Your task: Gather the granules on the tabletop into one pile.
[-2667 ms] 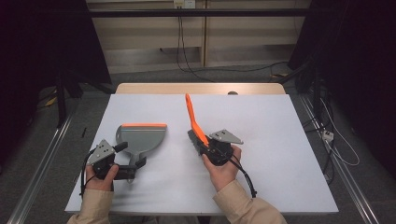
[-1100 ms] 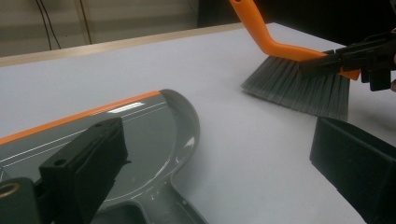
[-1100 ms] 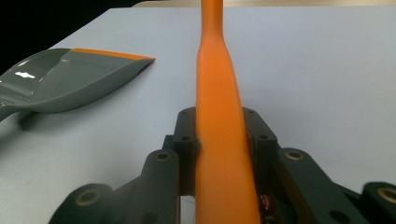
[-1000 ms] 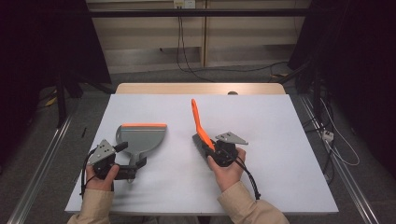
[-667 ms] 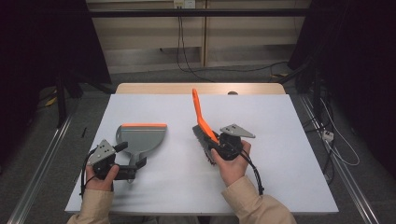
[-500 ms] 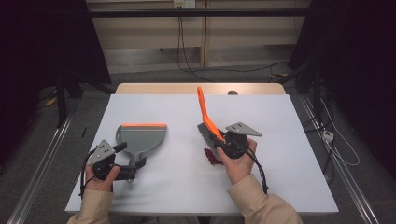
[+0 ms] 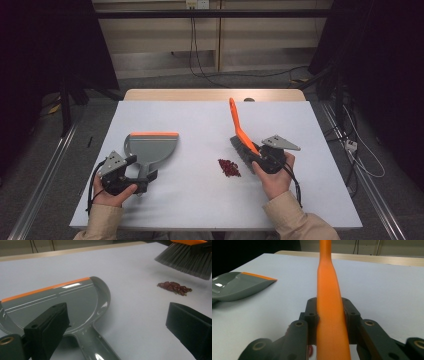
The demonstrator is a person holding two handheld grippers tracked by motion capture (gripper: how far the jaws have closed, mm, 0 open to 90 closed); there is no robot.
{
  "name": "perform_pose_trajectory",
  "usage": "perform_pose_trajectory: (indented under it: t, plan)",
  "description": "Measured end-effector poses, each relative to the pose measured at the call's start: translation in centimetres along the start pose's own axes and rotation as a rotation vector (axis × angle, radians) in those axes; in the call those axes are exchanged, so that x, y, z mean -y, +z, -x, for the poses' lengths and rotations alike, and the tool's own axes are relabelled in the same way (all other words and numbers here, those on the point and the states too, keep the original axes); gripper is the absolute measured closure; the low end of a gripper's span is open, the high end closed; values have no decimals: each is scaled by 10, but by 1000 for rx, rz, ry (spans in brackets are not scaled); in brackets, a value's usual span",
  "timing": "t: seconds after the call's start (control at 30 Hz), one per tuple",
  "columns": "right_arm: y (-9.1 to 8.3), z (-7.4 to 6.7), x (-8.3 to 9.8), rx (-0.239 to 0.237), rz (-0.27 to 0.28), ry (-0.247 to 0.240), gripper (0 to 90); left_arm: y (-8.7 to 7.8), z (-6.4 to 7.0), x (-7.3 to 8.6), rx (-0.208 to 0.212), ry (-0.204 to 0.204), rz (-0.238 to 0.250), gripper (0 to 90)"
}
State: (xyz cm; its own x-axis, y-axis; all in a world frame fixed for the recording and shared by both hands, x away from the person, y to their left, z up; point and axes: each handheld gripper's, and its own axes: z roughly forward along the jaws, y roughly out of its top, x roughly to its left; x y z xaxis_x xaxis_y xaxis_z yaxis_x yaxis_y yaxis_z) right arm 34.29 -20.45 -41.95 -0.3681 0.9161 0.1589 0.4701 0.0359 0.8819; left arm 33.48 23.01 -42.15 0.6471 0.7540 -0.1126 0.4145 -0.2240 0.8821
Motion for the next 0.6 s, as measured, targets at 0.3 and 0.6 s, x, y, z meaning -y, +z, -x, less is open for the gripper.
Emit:
perform_pose_trajectory:
  t: [0.3, 0.6]
  plan:
    - [-6, 19, 8, 35, -20, -37, 711, 1, 1, 6, -51, -16, -59, 69]
    - [-5, 22, 12, 39, -41, -58, 711, -3, -2, 16, -136, -46, -129, 129]
